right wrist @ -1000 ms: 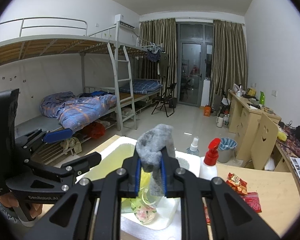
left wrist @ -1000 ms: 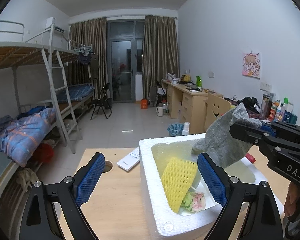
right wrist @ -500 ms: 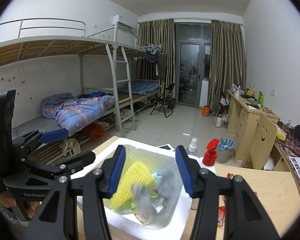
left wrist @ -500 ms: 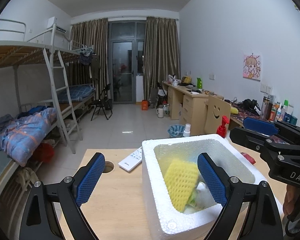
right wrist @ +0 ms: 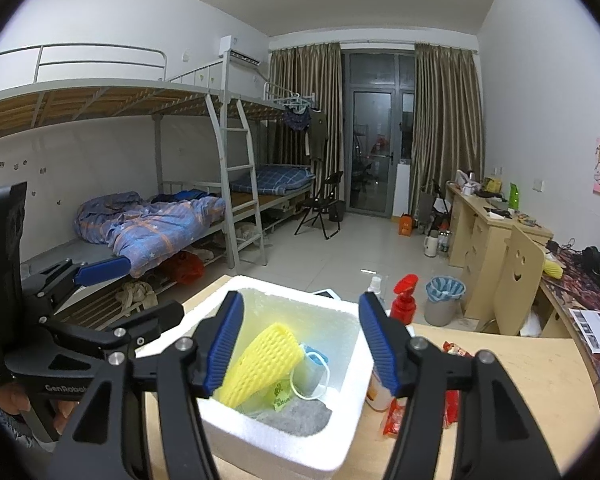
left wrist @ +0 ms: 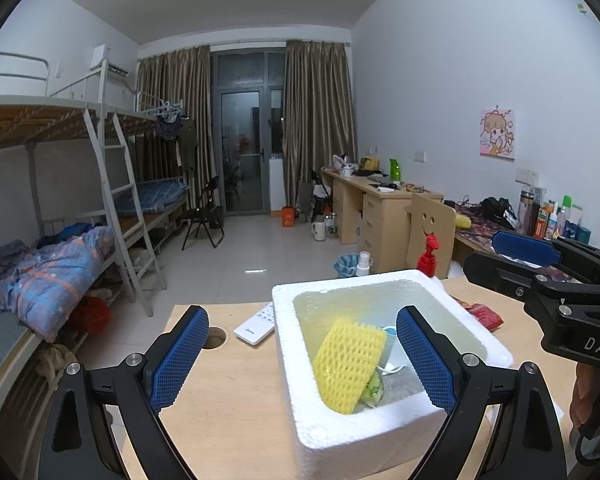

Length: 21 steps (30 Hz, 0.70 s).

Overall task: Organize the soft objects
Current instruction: 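Withdraw both tools from the foam box back over the table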

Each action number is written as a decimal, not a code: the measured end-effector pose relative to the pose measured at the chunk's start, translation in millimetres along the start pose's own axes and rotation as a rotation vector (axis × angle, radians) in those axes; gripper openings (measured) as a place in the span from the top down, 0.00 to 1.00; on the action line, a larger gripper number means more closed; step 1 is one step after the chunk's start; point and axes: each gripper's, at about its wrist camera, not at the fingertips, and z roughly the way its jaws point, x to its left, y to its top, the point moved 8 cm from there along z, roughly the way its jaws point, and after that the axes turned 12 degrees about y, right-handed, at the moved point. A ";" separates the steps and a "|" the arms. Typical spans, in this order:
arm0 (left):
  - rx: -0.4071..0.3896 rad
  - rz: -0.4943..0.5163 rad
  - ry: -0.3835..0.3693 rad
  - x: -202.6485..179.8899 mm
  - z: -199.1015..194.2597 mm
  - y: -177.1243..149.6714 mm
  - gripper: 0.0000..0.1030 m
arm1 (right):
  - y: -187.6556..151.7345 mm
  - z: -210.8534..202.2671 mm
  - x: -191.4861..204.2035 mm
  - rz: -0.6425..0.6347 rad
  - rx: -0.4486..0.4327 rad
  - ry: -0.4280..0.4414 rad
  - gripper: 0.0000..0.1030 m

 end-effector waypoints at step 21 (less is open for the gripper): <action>-0.079 0.019 -0.034 -25.9 -86.5 4.0 0.00 | 8.7 -71.0 17.0 -0.038 -0.110 -0.065 0.01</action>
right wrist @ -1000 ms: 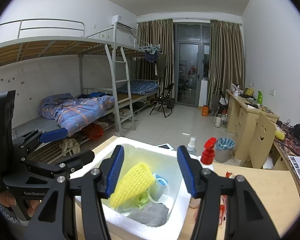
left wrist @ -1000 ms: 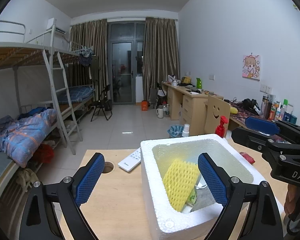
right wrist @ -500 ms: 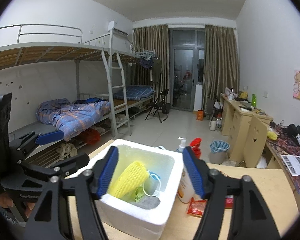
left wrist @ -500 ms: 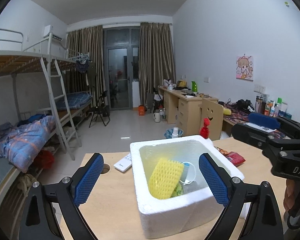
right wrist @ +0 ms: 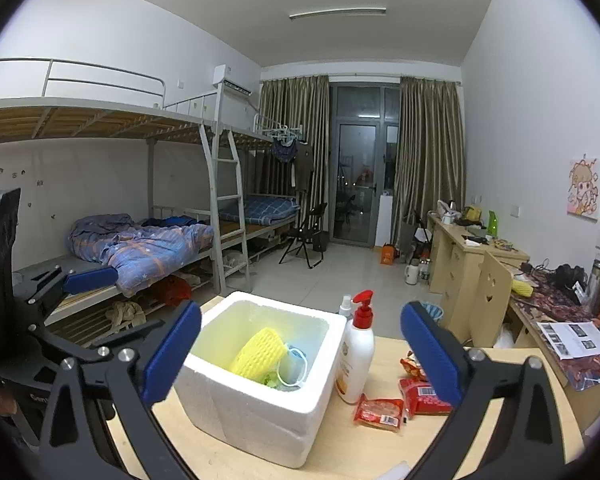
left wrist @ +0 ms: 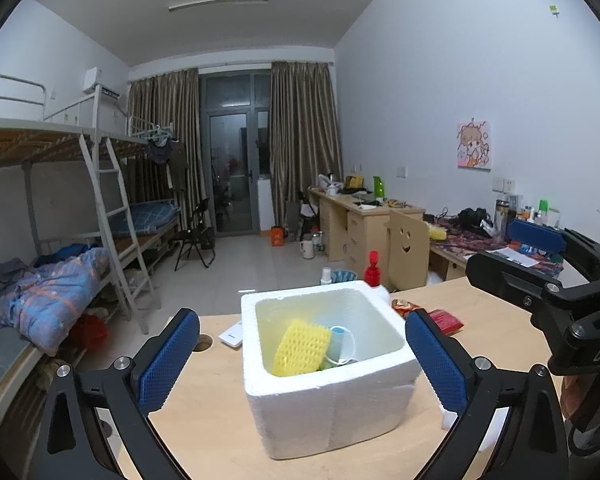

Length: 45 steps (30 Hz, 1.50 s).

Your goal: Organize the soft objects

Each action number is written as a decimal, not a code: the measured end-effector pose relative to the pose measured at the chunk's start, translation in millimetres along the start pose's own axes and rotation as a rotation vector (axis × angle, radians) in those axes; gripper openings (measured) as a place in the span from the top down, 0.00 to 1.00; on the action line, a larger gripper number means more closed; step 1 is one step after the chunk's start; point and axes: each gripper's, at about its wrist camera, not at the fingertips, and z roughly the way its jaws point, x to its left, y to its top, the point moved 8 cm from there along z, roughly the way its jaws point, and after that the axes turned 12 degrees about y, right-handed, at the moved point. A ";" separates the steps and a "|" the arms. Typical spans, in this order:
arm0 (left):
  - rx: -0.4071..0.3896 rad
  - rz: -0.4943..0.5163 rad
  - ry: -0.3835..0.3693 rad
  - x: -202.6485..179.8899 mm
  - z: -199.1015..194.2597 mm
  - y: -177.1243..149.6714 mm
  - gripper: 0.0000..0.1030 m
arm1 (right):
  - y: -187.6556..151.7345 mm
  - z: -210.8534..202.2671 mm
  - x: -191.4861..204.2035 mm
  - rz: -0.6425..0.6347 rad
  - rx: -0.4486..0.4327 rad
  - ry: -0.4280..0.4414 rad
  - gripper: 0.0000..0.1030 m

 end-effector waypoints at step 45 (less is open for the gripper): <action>-0.166 -0.037 -0.085 -74.3 -132.2 -22.7 0.00 | -66.7 -145.1 -20.7 0.059 -0.089 -0.179 0.00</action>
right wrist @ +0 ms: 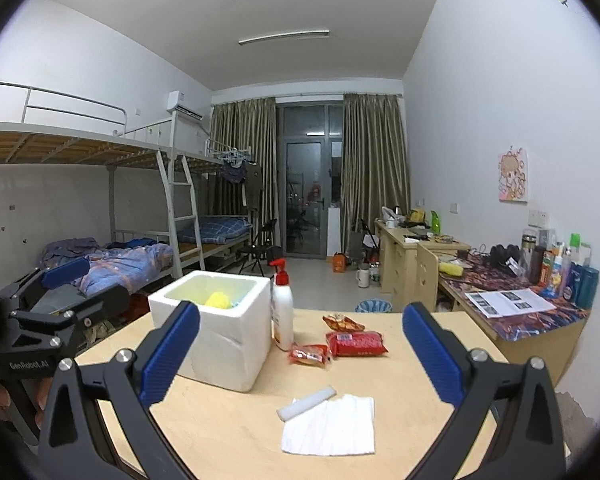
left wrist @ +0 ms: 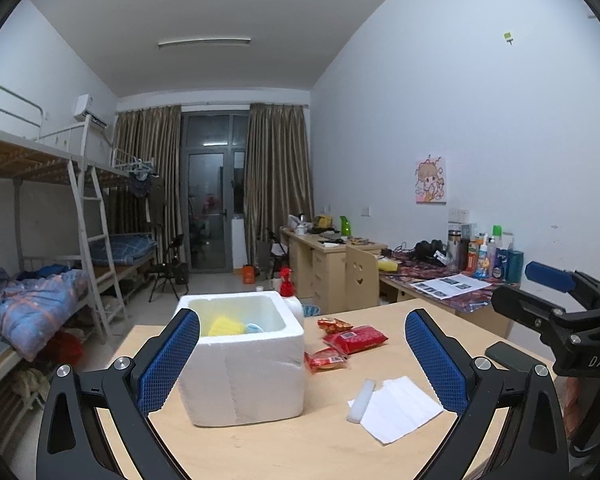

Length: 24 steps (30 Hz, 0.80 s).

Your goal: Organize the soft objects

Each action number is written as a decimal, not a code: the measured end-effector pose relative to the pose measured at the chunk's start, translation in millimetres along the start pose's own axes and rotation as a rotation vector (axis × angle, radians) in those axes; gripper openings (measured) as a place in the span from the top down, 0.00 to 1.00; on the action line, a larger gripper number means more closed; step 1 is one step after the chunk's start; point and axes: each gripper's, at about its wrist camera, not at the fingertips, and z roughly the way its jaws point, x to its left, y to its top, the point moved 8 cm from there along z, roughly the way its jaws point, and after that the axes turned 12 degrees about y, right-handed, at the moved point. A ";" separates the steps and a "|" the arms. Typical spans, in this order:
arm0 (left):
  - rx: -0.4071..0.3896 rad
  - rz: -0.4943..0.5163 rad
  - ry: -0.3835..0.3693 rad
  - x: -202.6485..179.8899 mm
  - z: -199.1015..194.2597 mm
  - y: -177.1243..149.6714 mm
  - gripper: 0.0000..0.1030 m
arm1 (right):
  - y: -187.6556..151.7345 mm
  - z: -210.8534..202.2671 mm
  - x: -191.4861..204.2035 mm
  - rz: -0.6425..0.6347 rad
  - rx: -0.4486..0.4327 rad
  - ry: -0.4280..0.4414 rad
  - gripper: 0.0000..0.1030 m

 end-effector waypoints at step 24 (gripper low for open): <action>0.117 0.036 -0.097 -49.2 44.0 -71.0 0.00 | -70.1 -3.3 -44.4 0.040 0.115 -0.114 0.00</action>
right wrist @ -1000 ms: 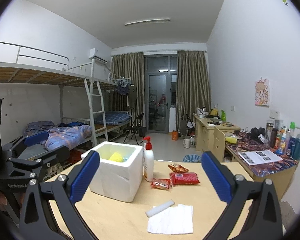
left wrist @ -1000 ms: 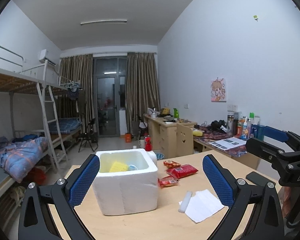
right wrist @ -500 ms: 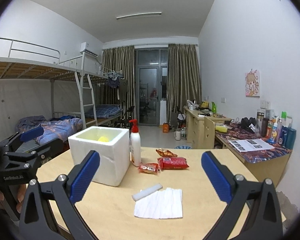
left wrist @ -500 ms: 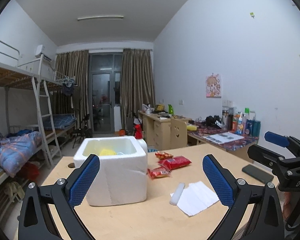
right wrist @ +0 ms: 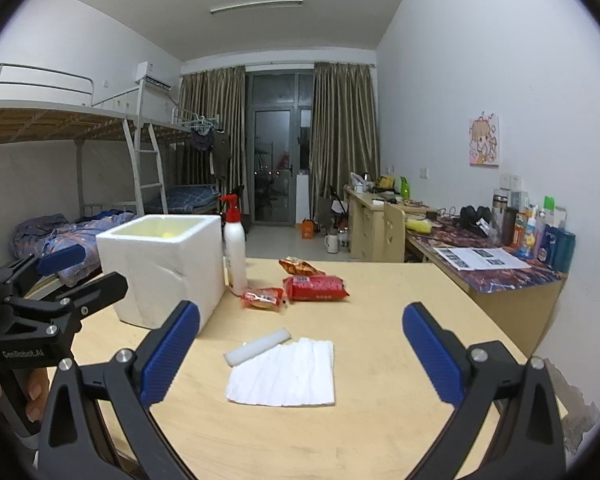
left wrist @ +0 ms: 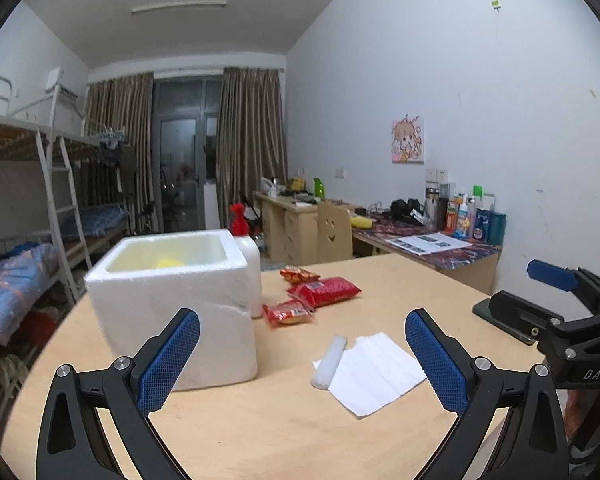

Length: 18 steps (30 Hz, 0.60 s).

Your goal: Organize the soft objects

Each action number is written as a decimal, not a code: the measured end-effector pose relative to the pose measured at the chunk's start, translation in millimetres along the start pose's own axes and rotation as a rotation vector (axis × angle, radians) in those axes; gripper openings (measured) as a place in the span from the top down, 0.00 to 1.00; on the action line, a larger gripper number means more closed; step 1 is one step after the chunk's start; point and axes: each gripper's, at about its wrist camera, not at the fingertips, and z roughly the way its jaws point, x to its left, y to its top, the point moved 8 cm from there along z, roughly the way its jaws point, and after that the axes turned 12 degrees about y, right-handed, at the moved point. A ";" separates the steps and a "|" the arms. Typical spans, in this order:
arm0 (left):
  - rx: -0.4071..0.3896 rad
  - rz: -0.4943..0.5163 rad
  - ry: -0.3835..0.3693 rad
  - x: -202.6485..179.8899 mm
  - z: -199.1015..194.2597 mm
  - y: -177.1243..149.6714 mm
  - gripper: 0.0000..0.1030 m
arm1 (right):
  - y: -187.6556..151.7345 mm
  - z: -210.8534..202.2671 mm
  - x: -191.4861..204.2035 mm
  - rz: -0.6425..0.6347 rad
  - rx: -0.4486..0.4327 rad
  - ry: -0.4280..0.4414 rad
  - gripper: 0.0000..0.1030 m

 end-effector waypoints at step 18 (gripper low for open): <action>0.129 0.037 -0.065 -26.8 60.3 -23.6 0.00 | -26.3 34.1 -24.2 0.046 0.111 0.003 0.00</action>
